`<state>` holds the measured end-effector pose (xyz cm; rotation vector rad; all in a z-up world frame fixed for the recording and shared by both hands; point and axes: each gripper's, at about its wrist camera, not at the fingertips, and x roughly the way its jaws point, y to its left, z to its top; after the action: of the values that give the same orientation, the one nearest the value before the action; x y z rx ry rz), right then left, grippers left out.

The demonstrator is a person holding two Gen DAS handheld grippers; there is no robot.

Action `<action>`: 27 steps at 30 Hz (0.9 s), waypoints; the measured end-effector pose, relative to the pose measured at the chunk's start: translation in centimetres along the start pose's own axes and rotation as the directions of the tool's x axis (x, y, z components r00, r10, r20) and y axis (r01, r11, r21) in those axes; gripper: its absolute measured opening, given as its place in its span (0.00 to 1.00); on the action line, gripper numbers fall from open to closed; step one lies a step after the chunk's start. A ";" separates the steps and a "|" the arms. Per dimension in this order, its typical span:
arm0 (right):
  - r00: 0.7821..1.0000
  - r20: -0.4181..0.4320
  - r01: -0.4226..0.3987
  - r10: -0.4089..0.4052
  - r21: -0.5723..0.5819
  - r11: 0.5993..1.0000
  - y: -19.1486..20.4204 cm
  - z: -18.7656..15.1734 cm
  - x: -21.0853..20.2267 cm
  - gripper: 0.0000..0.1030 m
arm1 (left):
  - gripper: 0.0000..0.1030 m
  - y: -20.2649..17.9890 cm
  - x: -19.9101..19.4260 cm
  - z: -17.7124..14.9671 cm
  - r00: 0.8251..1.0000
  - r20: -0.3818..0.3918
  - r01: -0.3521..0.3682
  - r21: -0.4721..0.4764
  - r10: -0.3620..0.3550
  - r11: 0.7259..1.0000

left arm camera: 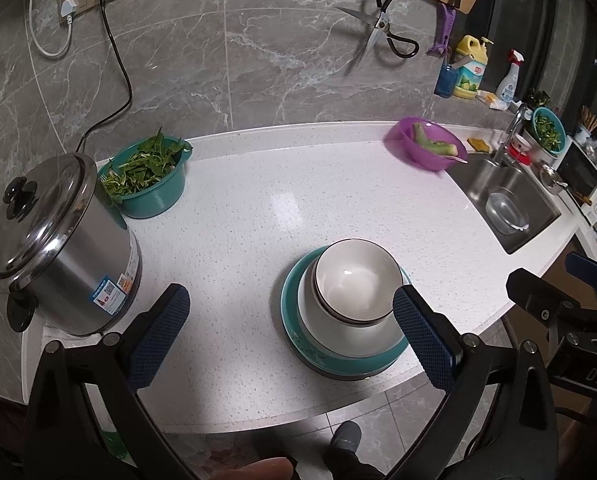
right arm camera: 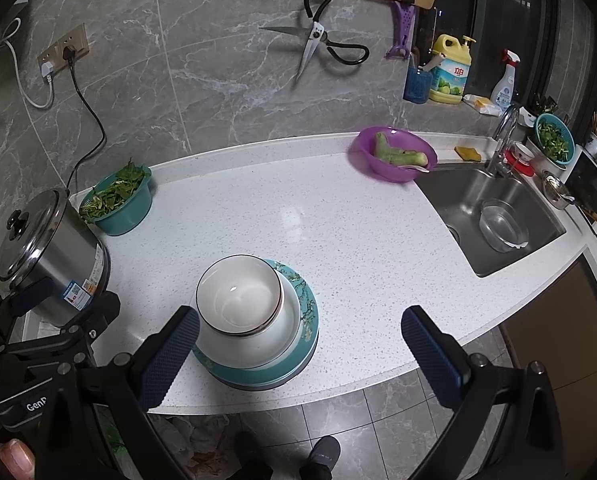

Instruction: Organize plates and bowls

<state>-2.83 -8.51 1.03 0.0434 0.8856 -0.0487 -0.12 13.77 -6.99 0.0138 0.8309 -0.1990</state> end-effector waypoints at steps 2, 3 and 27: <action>1.000 -0.001 0.001 -0.001 -0.001 1.000 0.0 0.0 0.0 1.00 | 1.00 0.1 0.1 0.1 1.000 0.000 0.003 0.001 -0.003 1.000; 1.000 -0.001 0.000 0.000 -0.001 1.000 0.0 0.0 0.0 1.00 | 1.00 0.1 0.1 0.1 1.000 -0.001 0.002 0.002 -0.002 1.000; 1.000 -0.004 0.000 0.000 -0.001 1.000 -0.1 0.2 0.1 1.00 | 1.00 -0.3 0.9 0.6 1.000 -0.009 -0.014 -0.004 0.014 1.000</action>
<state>-2.62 -8.58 1.13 0.0425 0.8894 -0.0488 0.84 13.29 -7.27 0.0164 0.8403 -0.1843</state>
